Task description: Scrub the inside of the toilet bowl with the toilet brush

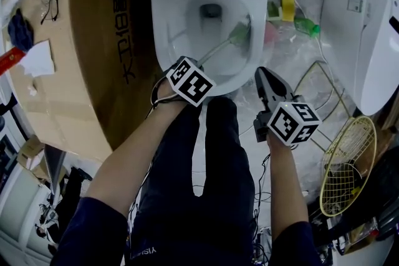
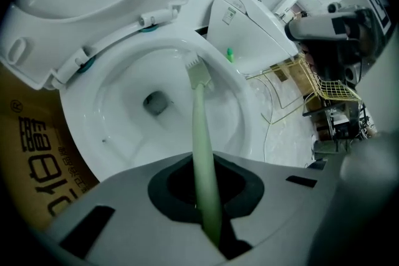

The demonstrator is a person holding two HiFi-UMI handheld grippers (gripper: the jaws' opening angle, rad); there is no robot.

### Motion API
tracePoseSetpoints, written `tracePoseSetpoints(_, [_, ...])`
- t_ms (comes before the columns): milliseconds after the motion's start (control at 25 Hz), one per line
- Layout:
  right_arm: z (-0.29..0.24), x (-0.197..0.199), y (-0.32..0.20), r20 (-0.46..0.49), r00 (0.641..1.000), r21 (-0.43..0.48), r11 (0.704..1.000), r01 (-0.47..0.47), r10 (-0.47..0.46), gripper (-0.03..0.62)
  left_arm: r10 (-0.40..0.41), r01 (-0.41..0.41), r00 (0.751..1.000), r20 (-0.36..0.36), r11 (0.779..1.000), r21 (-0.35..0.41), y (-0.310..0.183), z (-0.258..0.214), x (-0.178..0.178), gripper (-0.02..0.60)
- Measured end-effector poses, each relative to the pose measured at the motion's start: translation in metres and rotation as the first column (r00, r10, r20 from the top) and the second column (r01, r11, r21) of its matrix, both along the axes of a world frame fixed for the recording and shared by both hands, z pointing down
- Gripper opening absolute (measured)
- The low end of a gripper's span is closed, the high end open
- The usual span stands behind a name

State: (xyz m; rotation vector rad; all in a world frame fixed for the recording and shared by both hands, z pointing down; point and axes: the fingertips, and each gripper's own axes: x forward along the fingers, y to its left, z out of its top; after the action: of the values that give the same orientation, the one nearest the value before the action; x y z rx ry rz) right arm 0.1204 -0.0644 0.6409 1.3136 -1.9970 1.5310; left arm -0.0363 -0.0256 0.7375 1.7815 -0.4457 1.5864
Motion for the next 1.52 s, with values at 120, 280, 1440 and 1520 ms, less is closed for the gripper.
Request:
tracePoseSetpoints(120, [-0.002,-0.005,0.003,-0.002,1.000,0.006,1.000,0.001,-0.001,0.005,0.013,-0.014,1.000,-0.021,1.000,-0.018,0.014,0.000,-0.003,0.035])
tracePoseSetpoints(280, [-0.007,-0.009,0.008,-0.011,1.000,0.014,1.000,0.002,-0.002,0.005,0.014,-0.014,0.999,-0.048,1.000,-0.007,0.021,-0.005,-0.013,0.035])
tracePoseSetpoints(1440, [-0.203,-0.018,-0.033,-0.083,0.996,0.329,0.943,0.052,-0.026,0.005,-0.045,0.178,0.929,-0.368,0.925,0.336,-0.047,-0.237,-0.023,0.035])
tracePoseSetpoints(1520, [-0.225,-0.020,-0.034,-0.089,0.996,0.358,0.932,0.058,-0.028,0.005,-0.031,0.183,0.921,-0.388,0.914,0.361,-0.050,-0.260,-0.022,0.035])
